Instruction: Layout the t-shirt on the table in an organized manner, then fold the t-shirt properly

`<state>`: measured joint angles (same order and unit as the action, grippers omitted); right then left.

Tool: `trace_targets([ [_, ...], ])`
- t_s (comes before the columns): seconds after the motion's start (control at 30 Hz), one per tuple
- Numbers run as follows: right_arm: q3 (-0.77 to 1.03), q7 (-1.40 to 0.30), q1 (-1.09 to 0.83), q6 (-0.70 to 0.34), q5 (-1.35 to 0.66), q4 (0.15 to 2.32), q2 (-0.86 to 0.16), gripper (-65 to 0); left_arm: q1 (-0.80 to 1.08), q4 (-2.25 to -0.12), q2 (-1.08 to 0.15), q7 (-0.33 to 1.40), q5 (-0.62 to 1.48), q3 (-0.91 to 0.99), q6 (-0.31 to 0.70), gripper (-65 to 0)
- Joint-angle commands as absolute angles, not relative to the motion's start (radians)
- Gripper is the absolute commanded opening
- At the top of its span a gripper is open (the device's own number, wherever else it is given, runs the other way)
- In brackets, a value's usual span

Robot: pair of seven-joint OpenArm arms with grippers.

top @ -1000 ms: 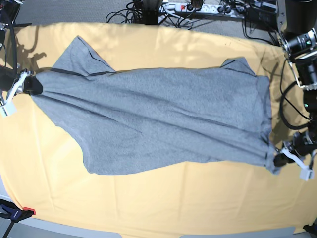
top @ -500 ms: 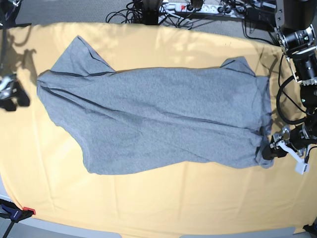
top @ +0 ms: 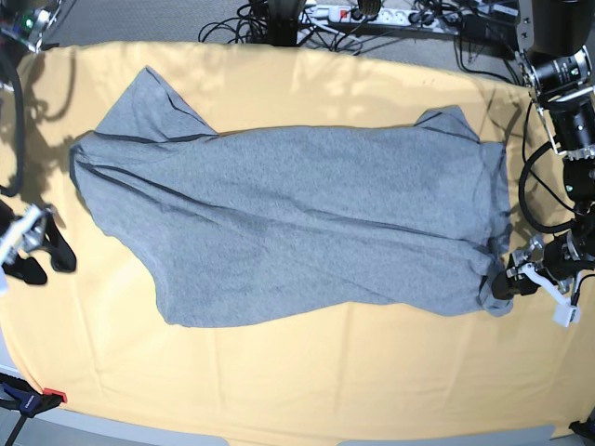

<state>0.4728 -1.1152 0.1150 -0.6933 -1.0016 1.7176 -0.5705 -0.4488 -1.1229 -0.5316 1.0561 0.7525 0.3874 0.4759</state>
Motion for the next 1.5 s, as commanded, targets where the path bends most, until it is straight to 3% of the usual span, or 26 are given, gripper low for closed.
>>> trace_targets([
  [0.0,0.445,-1.069,0.153,-0.698,-0.986,1.731,-0.595,-24.7,-0.477,-1.139,-0.551,1.04,0.768,0.393,0.479,-26.0],
  [0.23,0.196,-0.91,0.301,-0.698,-0.77,1.562,-0.593,-24.7,-0.477,-1.139,-0.551,1.04,0.768,0.393,0.479,-26.0],
  [0.4,0.069,-0.868,0.453,-0.676,-0.742,1.33,-0.584,-24.7,-0.477,-1.139,-0.551,1.04,0.768,0.393,0.479,-26.0],
  [0.83,0.046,-0.897,0.752,-0.619,-0.724,0.783,-0.411,-24.7,-0.477,-1.139,-0.551,1.04,0.768,0.393,0.479,-26.0],
  [1.23,0.046,-0.84,0.722,-0.458,-0.532,0.749,-0.298,-24.7,-0.477,-1.139,-0.551,1.04,0.769,0.393,0.479,-26.0],
  [1.37,0.046,-0.822,0.683,-0.462,-0.535,0.749,-0.283,-24.7,-0.477,-1.139,-0.551,1.04,0.768,0.393,0.479,-26.0],
  [1.47,0.046,-0.823,0.657,-0.53,-0.605,0.749,-0.28,-24.7,-0.477,-1.139,-0.551,1.04,0.77,0.393,0.479,-26.0],
])
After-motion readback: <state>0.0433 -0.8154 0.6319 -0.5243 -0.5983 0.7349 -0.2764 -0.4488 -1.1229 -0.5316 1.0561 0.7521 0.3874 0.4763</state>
